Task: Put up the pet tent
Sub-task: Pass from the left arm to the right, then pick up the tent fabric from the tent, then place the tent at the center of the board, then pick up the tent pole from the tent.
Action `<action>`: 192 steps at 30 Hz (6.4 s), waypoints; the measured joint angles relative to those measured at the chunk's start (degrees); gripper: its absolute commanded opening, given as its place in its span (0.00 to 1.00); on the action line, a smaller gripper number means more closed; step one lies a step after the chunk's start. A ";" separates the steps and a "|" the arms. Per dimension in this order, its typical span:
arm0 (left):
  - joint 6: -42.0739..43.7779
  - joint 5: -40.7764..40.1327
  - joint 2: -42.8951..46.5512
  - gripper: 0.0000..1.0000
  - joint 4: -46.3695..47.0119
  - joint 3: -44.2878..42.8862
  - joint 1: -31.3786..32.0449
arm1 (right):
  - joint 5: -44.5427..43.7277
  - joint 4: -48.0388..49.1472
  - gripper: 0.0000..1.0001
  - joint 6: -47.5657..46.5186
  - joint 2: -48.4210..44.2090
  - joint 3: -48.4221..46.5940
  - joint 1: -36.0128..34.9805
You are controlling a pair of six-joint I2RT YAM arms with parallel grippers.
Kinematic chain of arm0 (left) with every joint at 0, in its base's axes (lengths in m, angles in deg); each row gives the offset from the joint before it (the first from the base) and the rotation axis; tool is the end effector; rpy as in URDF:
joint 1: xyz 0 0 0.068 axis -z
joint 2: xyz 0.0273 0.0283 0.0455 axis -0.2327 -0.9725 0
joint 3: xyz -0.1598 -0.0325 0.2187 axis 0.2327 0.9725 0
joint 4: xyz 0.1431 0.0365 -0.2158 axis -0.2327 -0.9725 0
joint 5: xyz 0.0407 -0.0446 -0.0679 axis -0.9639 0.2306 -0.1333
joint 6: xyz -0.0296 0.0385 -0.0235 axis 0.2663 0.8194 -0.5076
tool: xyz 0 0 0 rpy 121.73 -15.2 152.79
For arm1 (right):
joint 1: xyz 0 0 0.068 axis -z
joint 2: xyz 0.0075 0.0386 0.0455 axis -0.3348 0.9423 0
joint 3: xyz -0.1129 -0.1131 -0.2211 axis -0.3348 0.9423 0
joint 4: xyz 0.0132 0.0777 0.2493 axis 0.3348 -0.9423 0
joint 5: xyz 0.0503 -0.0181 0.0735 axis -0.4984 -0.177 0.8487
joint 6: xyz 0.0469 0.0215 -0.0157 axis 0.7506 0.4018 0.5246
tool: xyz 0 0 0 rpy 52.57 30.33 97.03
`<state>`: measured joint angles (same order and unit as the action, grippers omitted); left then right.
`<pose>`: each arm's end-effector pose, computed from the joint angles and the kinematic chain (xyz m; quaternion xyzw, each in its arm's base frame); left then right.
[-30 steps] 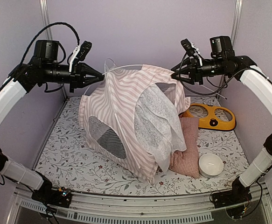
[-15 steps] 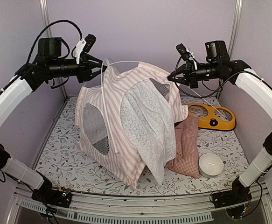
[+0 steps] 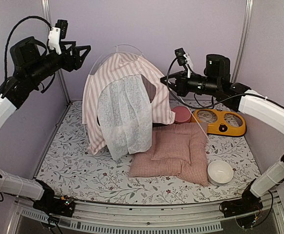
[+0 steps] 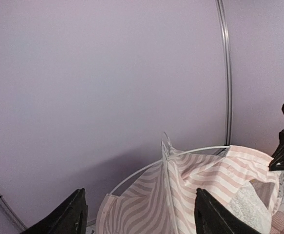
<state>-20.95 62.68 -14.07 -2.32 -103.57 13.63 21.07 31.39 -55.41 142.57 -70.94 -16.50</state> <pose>0.2267 -0.1184 0.4995 0.2121 0.6426 -0.1570 0.7194 0.2754 0.2215 0.4036 -0.3639 0.6567 0.3856 0.5364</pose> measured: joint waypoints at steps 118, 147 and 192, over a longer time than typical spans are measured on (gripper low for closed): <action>-16.44 -26.01 -15.12 0.00 62.45 61.37 29.92 | -38.60 16.98 0.99 24.55 13.84 5.27 -22.95; -15.39 -25.55 -12.66 0.00 61.86 61.44 29.53 | 0.85 3.37 0.75 24.39 -4.90 31.87 -23.23; -12.81 -24.92 -4.28 0.00 57.99 64.24 29.62 | 13.00 -6.75 0.00 18.95 5.57 18.86 -25.31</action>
<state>-33.76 37.76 -18.35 55.66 -39.33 43.25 34.07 24.63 -36.46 148.14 -52.08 -41.81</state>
